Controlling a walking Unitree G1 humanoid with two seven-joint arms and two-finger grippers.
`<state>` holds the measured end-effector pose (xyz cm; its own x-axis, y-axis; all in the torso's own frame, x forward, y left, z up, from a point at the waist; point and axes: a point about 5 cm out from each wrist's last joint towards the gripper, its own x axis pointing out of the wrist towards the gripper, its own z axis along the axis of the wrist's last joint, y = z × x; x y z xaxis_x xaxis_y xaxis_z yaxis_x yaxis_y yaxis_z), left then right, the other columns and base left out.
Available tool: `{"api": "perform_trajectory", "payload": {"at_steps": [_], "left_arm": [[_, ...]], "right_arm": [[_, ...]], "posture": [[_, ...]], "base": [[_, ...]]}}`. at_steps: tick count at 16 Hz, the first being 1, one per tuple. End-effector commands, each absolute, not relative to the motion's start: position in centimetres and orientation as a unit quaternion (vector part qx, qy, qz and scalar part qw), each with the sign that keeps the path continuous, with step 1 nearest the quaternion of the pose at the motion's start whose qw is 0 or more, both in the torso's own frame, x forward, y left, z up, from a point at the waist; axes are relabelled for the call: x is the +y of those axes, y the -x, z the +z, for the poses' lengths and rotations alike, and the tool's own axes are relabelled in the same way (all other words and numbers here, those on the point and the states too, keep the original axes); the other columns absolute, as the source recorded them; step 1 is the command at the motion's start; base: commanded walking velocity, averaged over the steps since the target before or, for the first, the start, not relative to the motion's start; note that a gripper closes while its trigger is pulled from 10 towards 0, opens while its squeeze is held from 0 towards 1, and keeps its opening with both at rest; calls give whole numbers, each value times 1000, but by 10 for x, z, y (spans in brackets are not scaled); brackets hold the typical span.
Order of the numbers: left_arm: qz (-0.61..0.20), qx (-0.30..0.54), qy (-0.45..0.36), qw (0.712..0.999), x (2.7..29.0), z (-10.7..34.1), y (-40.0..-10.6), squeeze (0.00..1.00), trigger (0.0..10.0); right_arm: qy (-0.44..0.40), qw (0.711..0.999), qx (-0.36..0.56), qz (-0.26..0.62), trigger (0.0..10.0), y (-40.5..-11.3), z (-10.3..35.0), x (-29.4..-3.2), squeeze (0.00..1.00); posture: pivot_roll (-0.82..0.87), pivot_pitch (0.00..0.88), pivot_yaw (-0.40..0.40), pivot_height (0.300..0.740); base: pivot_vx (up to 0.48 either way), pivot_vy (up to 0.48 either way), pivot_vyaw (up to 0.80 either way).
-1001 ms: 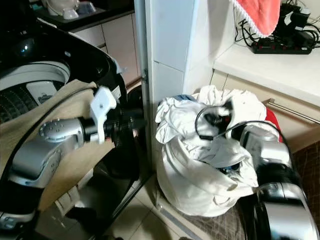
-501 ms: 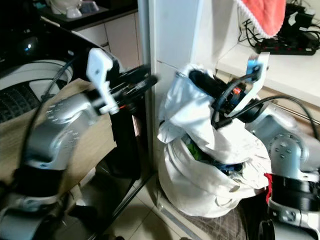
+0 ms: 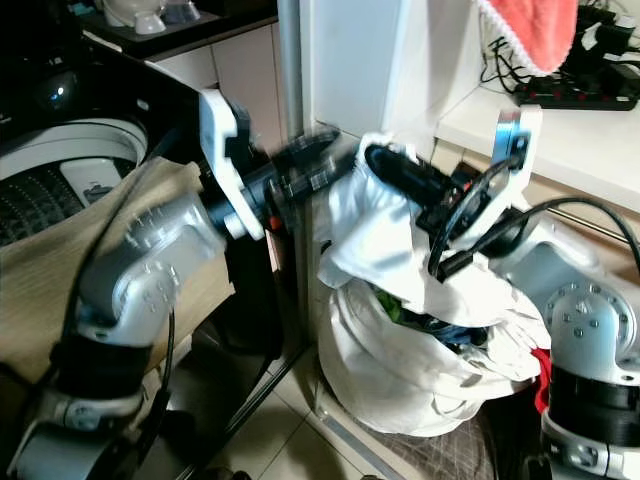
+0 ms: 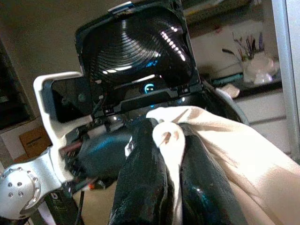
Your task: Clothes washing
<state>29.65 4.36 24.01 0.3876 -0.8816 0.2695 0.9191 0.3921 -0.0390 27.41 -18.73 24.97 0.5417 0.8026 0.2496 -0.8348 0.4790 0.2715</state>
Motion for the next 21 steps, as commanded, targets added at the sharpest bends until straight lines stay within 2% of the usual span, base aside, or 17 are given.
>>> {"api": "perform_trajectory", "payload": {"at_steps": [1, 2, 4, 6, 10, 11, 12, 13, 14, 15, 16, 19, 20, 21], "left_arm": [[-561, -97, 69, 819, 35, 238, -293, 1000, 10000], [-554, -99, 42, 825, 32, 232, -296, 0, 10000], [-562, -101, 40, 820, 29, 230, -295, 0, 10000], [-588, -96, 89, 798, 25, 234, -288, 0, 10000], [-588, -89, 67, 801, 20, 226, -288, 0, 10000], [-581, -89, 63, 806, 19, 224, -290, 0, 3647], [-581, -88, 64, 807, 19, 224, -291, 0, 3647], [-592, -89, 76, 797, 18, 225, -288, 0, 0], [-613, -90, 102, 778, 20, 228, -283, 0, 0], [-616, -90, 107, 775, 21, 228, -282, 0, 0], [-625, -88, 114, 767, 24, 227, -279, 0, 10000], [-644, -78, 147, 747, 31, 226, -276, 0, 10000], [-649, -70, 155, 741, 35, 226, -277, 1000, 10000], [-645, -71, 148, 746, 35, 226, -279, 1000, 10000]], "right_arm": [[-177, 849, -63, 495, 0, -269, 260, -182, 0], [-180, 845, -64, 499, 0, -267, 261, -181, 0], [-181, 843, -63, 503, 0, -266, 261, -179, 0], [-180, 842, -60, 504, 0, -264, 261, -179, 0], [-181, 842, -58, 505, 0, -264, 261, -178, 0], [-181, 841, -57, 506, 0, -264, 261, -177, 0], [-181, 841, -56, 506, 0, -264, 261, -177, 0], [-181, 842, -55, 506, 0, -264, 261, -176, 0], [-181, 842, -54, 504, 0, -265, 260, -177, 0], [-182, 843, -53, 504, 0, -265, 260, -177, 0], [-181, 843, -52, 503, 0, -265, 260, -177, 0], [-180, 844, -50, 503, 0, -265, 260, -177, 0], [-179, 844, -49, 503, 0, -265, 260, -177, 0], [-179, 844, -49, 504, 0, -264, 260, -177, 0]], "posture": [[-171, 0, 55, 740], [-171, 0, 55, 740], [-176, 0, 58, 740], [-178, 0, 58, 740], [-179, 0, 58, 740], [-178, 0, 58, 740], [-178, 0, 58, 740], [-178, 0, 57, 740], [-176, 0, 56, 740], [-176, 0, 56, 740], [-175, 0, 54, 740], [-176, 0, 54, 740], [-177, 0, 54, 740], [-177, 0, 54, 740]], "base": [[0, 0, 0], [0, 0, 0], [0, 0, 0], [0, 0, 0], [0, 0, 0], [0, 0, 0], [0, 0, 0], [0, 0, 0], [0, 0, 0], [0, 0, 0], [0, 0, 0], [0, 0, 0], [0, 0, 0], [0, 0, 0]]}}
